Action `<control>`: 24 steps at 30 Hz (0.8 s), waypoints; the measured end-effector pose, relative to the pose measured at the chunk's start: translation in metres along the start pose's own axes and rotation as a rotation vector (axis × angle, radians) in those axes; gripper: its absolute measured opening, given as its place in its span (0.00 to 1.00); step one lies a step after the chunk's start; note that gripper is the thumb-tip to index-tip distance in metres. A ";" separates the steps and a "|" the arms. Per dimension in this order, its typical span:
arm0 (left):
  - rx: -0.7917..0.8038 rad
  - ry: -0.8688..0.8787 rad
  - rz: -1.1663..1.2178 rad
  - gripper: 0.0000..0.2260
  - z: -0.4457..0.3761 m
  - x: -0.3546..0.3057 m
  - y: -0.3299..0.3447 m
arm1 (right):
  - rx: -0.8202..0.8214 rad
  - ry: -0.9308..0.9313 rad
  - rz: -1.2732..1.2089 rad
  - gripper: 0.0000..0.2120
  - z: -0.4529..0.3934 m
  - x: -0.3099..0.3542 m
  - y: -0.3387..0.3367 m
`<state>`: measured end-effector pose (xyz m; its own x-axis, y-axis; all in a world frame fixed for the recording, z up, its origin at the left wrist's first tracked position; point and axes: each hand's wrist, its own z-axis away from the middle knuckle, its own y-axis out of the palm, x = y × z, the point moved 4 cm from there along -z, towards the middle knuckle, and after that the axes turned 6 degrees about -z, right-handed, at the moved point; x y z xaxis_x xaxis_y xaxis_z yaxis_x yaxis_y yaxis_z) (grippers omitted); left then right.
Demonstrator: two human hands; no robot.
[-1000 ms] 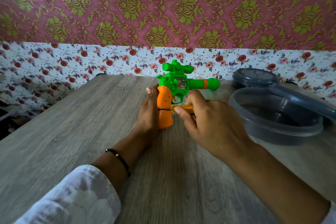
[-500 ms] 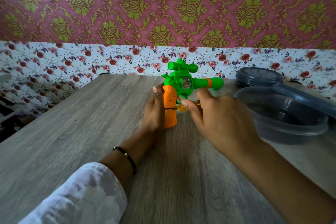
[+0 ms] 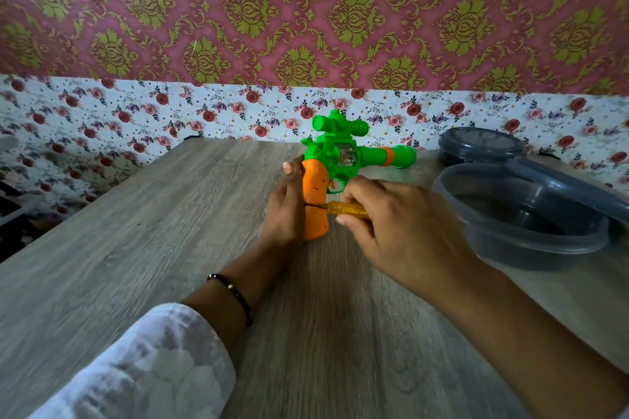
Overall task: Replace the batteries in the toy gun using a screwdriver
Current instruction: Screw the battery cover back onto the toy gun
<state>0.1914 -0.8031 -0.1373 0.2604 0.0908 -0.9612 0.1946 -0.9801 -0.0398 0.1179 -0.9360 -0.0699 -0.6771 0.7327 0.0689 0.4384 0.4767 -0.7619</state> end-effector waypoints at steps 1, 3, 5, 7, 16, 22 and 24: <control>0.001 0.008 -0.012 0.18 0.001 -0.001 0.000 | -0.029 0.001 0.012 0.11 0.000 -0.002 0.000; 0.004 0.028 -0.041 0.14 0.004 -0.003 -0.001 | -0.078 0.021 0.022 0.17 0.000 -0.003 -0.002; 0.009 0.068 -0.123 0.13 0.006 -0.006 -0.001 | -0.100 0.042 0.025 0.21 0.001 -0.003 -0.002; 0.013 0.125 -0.163 0.18 0.006 -0.007 -0.001 | -0.083 0.063 0.013 0.22 0.002 -0.003 -0.001; -0.003 0.095 -0.062 0.19 0.007 -0.009 0.001 | -0.080 -0.035 0.016 0.13 0.000 0.007 -0.005; -0.003 0.115 -0.054 0.19 0.009 -0.008 0.003 | -0.130 -0.001 0.098 0.16 -0.001 0.007 -0.005; -0.005 0.095 -0.032 0.18 0.009 -0.008 0.003 | -0.129 0.009 0.105 0.17 -0.001 0.009 -0.003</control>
<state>0.1820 -0.8082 -0.1325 0.3427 0.1391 -0.9291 0.2094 -0.9754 -0.0688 0.1111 -0.9308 -0.0663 -0.6182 0.7860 -0.0005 0.5794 0.4553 -0.6760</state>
